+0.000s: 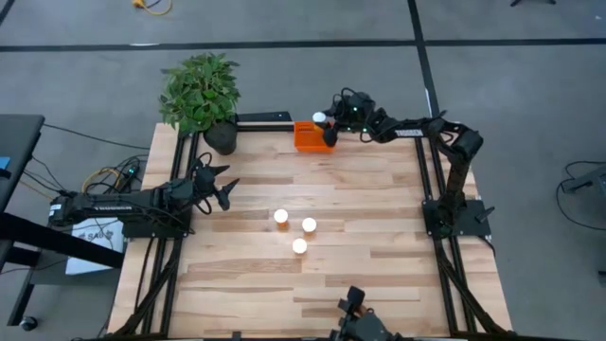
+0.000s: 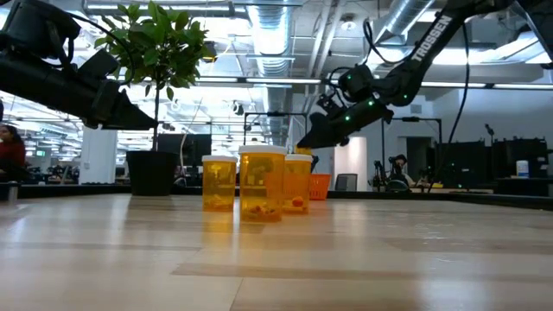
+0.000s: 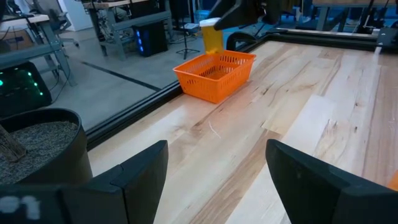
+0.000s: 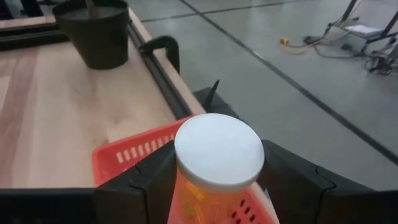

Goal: Pick and place pill bottles into a basket
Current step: Put the orange pill bottle into the orange bin

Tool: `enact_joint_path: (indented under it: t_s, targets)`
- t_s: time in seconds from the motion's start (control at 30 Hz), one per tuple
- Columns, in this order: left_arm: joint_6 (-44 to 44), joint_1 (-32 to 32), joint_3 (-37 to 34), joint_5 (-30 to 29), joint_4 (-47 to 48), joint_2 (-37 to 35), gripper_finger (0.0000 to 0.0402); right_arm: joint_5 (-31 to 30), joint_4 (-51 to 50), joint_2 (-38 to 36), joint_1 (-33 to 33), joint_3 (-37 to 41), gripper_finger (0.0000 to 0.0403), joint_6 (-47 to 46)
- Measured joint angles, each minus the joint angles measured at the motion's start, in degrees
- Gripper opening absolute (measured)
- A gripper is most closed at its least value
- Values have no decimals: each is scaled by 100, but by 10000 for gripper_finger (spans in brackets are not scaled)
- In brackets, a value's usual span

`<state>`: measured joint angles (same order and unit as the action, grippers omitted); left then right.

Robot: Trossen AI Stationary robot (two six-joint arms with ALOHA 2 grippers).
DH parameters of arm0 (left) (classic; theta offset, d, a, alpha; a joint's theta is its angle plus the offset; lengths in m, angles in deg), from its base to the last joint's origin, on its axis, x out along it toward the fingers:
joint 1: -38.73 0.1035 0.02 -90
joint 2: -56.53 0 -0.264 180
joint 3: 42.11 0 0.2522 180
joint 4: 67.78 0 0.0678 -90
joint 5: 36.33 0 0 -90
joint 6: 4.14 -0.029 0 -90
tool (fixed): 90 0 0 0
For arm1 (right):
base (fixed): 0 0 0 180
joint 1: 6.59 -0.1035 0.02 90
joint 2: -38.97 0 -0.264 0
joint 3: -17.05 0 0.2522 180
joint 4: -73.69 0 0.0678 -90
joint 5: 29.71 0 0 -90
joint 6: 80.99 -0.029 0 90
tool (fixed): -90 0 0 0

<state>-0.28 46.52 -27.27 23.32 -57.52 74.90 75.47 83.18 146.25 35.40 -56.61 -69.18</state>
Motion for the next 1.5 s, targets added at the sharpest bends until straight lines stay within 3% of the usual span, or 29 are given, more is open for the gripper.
enact_joint_path:
  t_s: [0.5, 1.5]
  targets:
    - [0, 1, 2, -1, 1, 0, 263, -328, -564, 0, 60, 2, 207, -175]
    - [2, 2, 0, 0, 1, -2, 263, -306, -820, -2, 116, 7, 212, -152]
